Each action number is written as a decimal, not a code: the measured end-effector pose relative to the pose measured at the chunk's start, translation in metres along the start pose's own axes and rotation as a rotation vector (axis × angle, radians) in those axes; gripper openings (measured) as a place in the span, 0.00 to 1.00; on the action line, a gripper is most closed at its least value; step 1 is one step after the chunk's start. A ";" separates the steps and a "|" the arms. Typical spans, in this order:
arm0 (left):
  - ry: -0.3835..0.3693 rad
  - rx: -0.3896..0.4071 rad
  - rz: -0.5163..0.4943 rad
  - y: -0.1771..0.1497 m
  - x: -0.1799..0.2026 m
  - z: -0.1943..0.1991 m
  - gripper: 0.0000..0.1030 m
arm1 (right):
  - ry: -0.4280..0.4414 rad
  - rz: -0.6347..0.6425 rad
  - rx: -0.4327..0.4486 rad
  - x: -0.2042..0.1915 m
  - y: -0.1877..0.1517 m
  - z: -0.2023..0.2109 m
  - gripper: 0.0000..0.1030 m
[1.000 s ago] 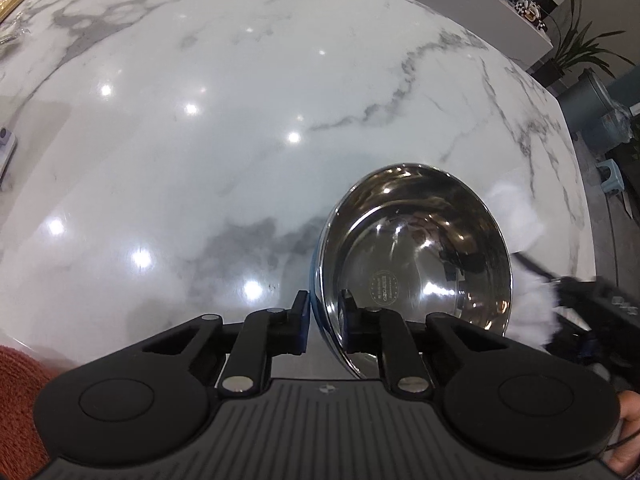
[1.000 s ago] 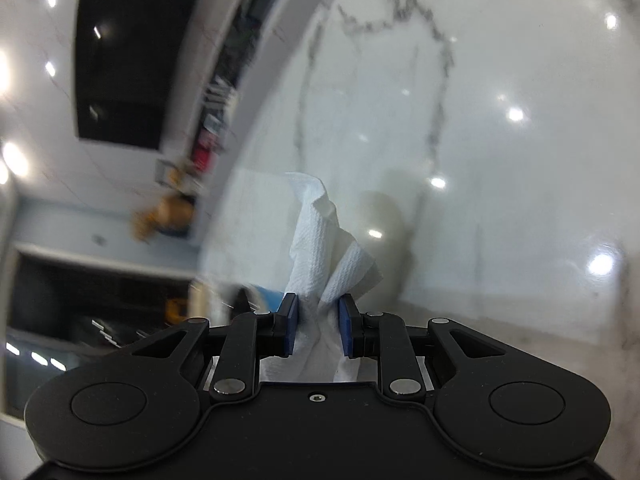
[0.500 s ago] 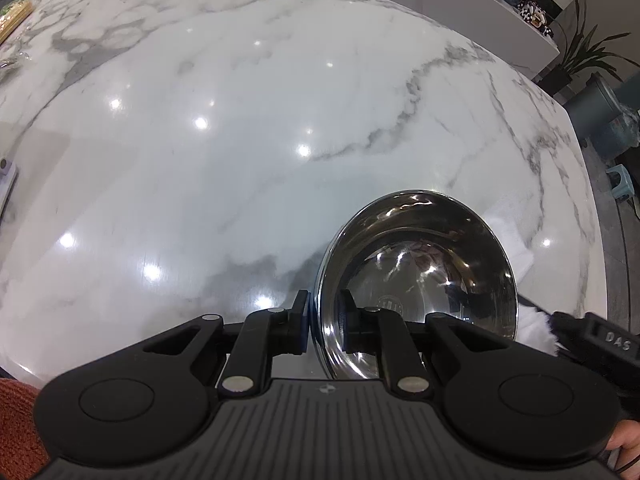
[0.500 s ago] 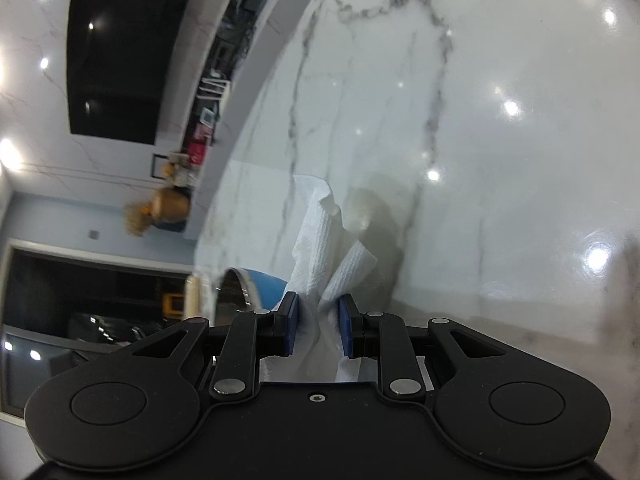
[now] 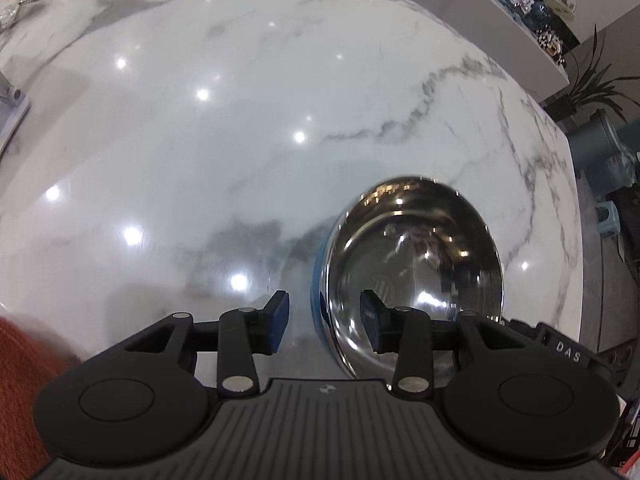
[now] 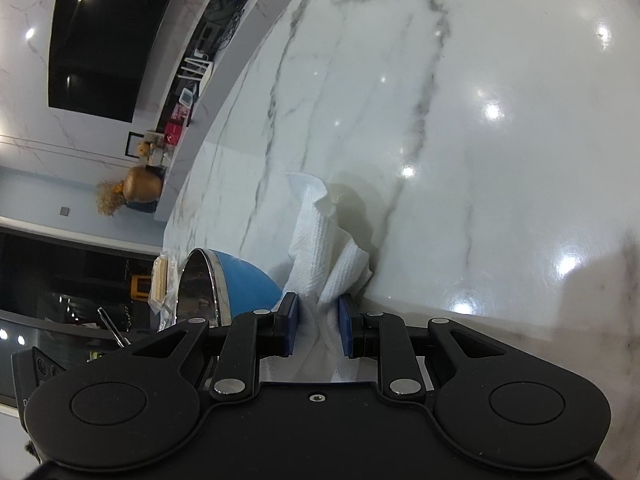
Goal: Clean bowl
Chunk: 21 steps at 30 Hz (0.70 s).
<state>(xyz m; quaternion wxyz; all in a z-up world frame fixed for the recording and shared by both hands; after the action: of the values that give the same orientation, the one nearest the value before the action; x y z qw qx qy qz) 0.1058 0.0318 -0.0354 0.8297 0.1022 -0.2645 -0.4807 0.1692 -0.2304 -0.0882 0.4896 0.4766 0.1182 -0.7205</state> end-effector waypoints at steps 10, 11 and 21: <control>0.035 0.008 -0.065 0.002 0.009 -0.003 0.17 | 0.080 -0.070 0.038 -0.009 0.008 0.003 0.20; 0.038 0.011 -0.067 0.004 0.009 -0.004 0.17 | 0.106 -0.094 0.051 -0.011 0.011 0.006 0.20; 0.057 0.041 -0.096 0.017 0.011 -0.011 0.16 | 0.168 -0.120 0.059 -0.015 0.016 0.006 0.20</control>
<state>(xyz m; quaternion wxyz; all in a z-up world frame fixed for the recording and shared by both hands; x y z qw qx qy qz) 0.1287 0.0306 -0.0335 0.8106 0.1456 -0.2455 -0.5112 0.1796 -0.2330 -0.0680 0.4195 0.5415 0.1658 -0.7095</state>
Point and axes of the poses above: each gripper's, at about its wrist camera, not at the fingertips, and z roughly against the way its jaws point, x to its right, y to its top, the point moved 6 cm from there along -z, roughly the way its jaws point, and after that the axes turned 15 degrees about x, right-handed, at the moved point
